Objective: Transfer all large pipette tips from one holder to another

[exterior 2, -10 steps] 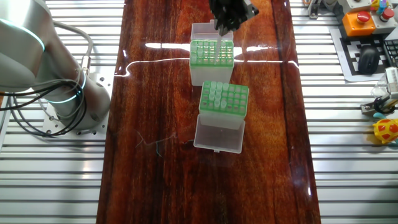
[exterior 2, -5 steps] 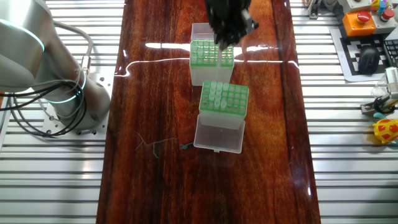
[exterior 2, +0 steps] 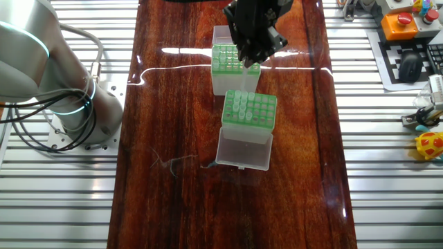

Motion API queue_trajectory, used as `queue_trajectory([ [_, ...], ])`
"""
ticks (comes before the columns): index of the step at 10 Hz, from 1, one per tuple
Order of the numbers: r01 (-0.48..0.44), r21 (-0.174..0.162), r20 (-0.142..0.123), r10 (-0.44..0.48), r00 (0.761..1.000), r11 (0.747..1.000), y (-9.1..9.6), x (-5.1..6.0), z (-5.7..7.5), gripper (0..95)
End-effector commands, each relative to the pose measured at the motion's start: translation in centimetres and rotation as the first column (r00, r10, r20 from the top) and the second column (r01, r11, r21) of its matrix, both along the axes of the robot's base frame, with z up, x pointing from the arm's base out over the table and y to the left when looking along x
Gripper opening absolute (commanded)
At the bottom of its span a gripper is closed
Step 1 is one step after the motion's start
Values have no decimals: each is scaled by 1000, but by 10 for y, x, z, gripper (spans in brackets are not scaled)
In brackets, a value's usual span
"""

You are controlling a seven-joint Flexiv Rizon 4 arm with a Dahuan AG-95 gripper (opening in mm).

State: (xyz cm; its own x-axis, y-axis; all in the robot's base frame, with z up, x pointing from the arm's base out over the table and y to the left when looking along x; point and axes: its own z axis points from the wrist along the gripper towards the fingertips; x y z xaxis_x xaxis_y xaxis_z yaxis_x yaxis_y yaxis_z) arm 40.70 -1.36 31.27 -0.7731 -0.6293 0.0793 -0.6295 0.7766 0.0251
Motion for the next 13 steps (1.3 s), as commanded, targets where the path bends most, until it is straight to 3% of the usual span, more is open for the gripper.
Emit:
queue_trajectory([
  [1,9,-15,16,-9,1000,1000,0,2,0,0],
  [6,-20,-34,33,21,999,999,-3,17,-11,0],
  [8,-31,-37,49,33,998,999,-5,18,-19,0],
  [13,-53,-40,52,55,997,998,-7,19,-30,0],
])
